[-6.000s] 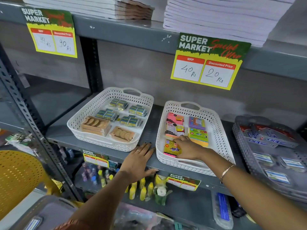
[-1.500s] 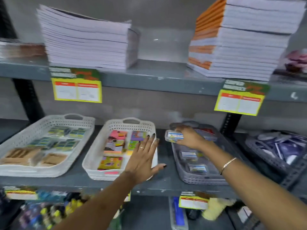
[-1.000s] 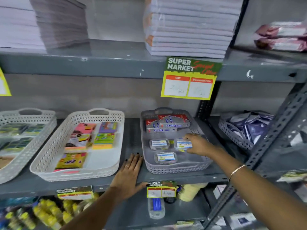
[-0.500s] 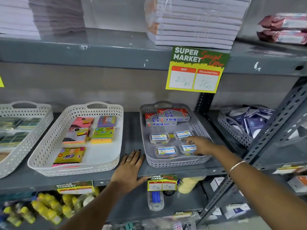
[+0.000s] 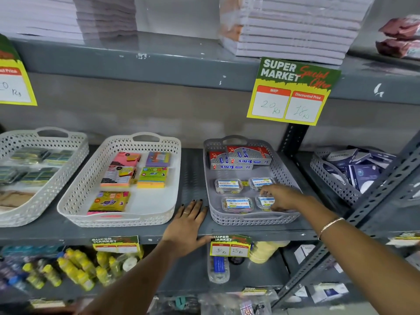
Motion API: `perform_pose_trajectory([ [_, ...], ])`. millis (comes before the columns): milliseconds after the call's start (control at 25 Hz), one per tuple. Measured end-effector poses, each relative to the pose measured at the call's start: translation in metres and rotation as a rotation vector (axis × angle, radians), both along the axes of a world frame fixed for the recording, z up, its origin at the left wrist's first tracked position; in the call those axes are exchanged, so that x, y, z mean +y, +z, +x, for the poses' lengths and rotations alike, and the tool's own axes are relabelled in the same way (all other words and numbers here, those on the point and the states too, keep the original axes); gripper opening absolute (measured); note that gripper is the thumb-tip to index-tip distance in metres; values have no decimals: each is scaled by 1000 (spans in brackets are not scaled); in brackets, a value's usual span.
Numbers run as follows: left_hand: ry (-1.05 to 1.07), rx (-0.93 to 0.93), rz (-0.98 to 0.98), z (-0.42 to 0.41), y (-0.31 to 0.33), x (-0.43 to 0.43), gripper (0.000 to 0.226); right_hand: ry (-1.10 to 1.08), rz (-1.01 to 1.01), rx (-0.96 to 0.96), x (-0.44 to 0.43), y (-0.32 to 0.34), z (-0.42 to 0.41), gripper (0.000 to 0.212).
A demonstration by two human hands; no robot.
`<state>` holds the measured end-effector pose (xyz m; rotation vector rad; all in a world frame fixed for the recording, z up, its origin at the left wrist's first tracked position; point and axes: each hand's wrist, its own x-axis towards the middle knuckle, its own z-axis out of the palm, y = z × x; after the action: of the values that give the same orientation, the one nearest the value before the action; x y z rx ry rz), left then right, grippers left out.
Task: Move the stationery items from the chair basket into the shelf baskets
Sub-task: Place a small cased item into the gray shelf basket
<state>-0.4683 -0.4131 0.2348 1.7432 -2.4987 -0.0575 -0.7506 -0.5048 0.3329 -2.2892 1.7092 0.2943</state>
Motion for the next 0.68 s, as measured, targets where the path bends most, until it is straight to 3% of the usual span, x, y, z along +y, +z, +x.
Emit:
perform_pose_trajectory([
  [200, -12, -41, -12, -1, -1, -2, 116, 38, -1, -13, 0, 8, 2, 60],
  [360, -37, -68, -28, 3, 3, 8, 96, 104, -95, -211, -6, 30, 32, 55],
  [560, -133, -141, -82, 39, 0, 45, 78, 359, -280, -441, -5, 66, 143, 36],
  [680, -150, -196, -58, 82, -8, 75, 72, 561, -309, -483, 8, 77, 228, 29],
])
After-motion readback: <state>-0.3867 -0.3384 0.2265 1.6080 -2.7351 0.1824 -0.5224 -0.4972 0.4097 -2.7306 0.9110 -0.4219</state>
